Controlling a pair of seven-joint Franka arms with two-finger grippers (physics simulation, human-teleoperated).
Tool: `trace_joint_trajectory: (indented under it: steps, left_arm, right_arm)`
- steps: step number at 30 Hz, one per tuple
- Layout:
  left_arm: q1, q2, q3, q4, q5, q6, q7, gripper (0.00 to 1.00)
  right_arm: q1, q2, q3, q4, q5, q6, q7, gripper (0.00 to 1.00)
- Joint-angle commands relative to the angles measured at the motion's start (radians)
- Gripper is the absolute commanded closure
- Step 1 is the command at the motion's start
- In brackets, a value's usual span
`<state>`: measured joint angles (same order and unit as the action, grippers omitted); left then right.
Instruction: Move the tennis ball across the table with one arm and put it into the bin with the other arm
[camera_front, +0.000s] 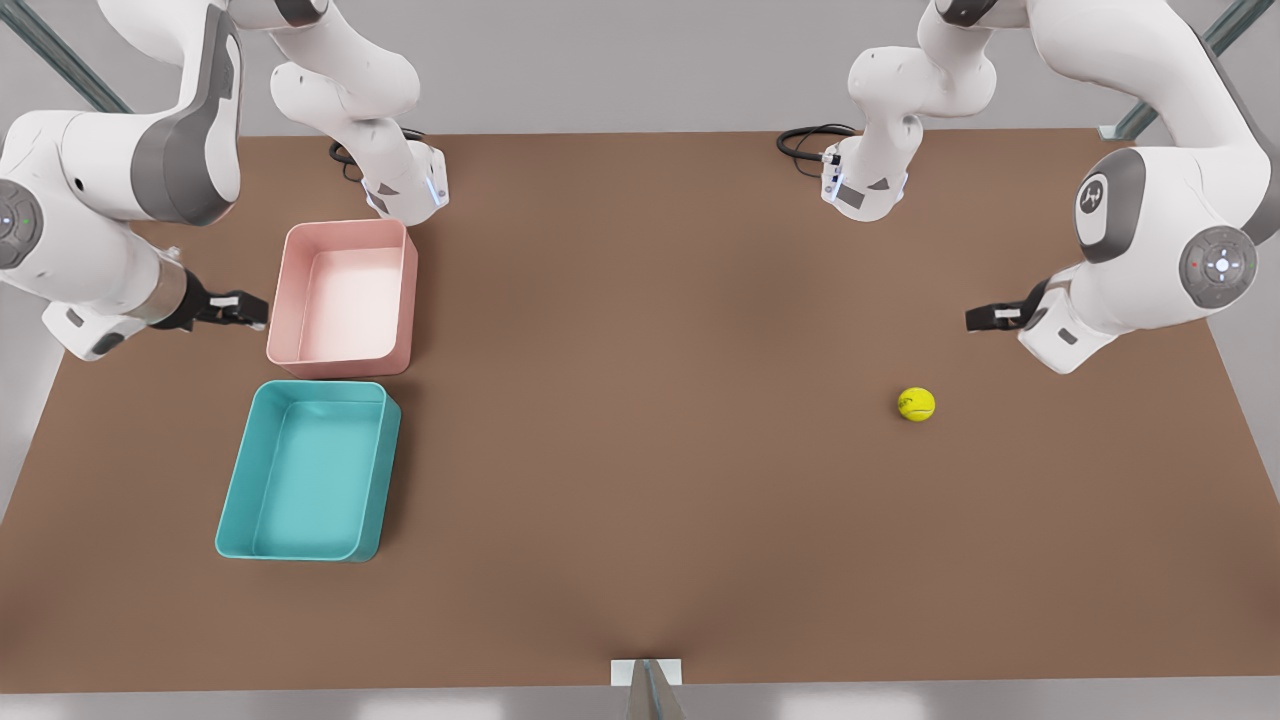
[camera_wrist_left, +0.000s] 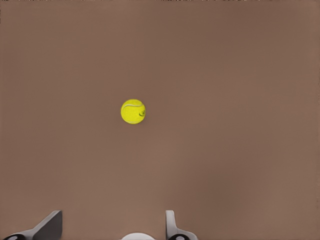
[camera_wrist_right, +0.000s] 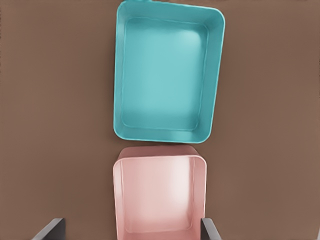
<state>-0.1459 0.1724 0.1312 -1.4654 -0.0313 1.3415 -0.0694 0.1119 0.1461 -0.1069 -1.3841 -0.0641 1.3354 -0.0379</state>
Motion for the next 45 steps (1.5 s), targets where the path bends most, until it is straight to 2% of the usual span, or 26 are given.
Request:
trace_joint_trajectory:
  steps: [1, 2, 3, 4, 5, 7, 9, 12, 13, 15, 17, 18, 20, 22, 25, 30, 45]
  left_arm:
    - [0.0, -0.001, 0.001, 0.0, -0.001, 0.036, -0.012, 0.0]
    - [0.0, -0.001, 0.001, -0.001, -0.001, 0.036, -0.013, 0.0]
    - [0.0, 0.002, 0.002, -0.004, -0.002, 0.036, -0.012, 0.16]
    - [0.0, 0.027, 0.002, -0.006, 0.001, 0.044, -0.007, 0.53]
    - [0.003, 0.062, 0.002, -0.013, -0.001, 0.091, 0.069, 0.79]
    - [0.005, 0.079, 0.002, -0.114, 0.002, 0.286, 0.369, 0.79]
    - [0.063, 0.153, 0.004, -0.13, 0.005, 0.459, 0.821, 0.79]
    - [0.104, 0.19, 0.005, -0.322, 0.005, 0.689, 1.385, 0.79]
    - [0.108, 0.191, 0.004, -0.334, 0.005, 0.708, 1.494, 0.79]
    - [0.121, 0.217, 0.004, -0.346, -0.001, 0.708, 1.962, 0.79]
    - [0.127, 0.236, 0.004, -0.395, -0.004, 0.751, 2.093, 0.79]
    - [0.166, 0.236, 0.005, -0.45, -0.01, 0.853, 2.154, 0.79]
    - [0.172, 0.242, 0.004, -0.464, -0.013, 0.878, 2.168, 0.79]
    - [0.169, 0.243, 0.004, -0.543, 0.008, 0.962, 2.166, 0.79]
    - [0.17, 0.271, 0.004, -0.55, 0.033, 1.012, 2.157, 0.79]
    - [0.17, 0.279, 0.004, -0.582, 0.117, 1.005, 2.034, 0.79]
    - [0.158, 0.323, 0.004, -0.589, 0.116, 0.904, 1.795, 0.79]
  right_arm:
    - [0.0, 0.006, 0.0, 0.002, 0.003, 0.057, 0.015, 0.0]
    - [0.009, 0.039, -0.002, 0.019, -0.003, 0.056, 0.01, 0.0]
    - [0.014, 0.047, -0.004, 0.042, 0.0, 0.041, 0.012, 0.0]
    - [0.019, 0.049, -0.004, 0.036, -0.005, 0.041, 0.015, 0.0]
    - [0.022, 0.05, -0.002, 0.034, -0.006, 0.041, 0.015, 0.0]
    - [0.029, 0.052, -0.002, 0.028, -0.006, 0.041, 0.016, 0.0]
    - [0.019, 0.055, -0.008, 0.036, 0.007, 0.024, -0.002, 0.0]
    - [0.031, 0.07, -0.007, 0.043, 0.003, 0.033, -0.025, 0.0]
    - [0.031, 0.07, -0.005, 0.043, 0.003, 0.033, -0.027, 0.0]
    - [0.031, 0.069, -0.005, 0.037, 0.004, 0.025, -0.03, 0.0]
    - [0.031, 0.07, -0.004, 0.036, 0.004, 0.025, -0.03, 0.0]
    - [0.031, 0.072, -0.004, 0.036, 0.004, 0.025, -0.03, 0.0]
    - [0.031, 0.075, -0.004, 0.034, 0.003, 0.025, -0.03, 0.0]
    - [0.031, 0.075, -0.004, 0.034, 0.003, 0.024, -0.03, 0.0]
    - [0.031, 0.079, -0.002, 0.034, 0.003, 0.024, -0.031, 0.0]
    - [0.031, 0.081, -0.002, 0.036, 0.004, 0.022, -0.03, 0.0]
    - [0.031, 0.09, -0.002, 0.036, 0.004, 0.021, -0.039, 0.0]
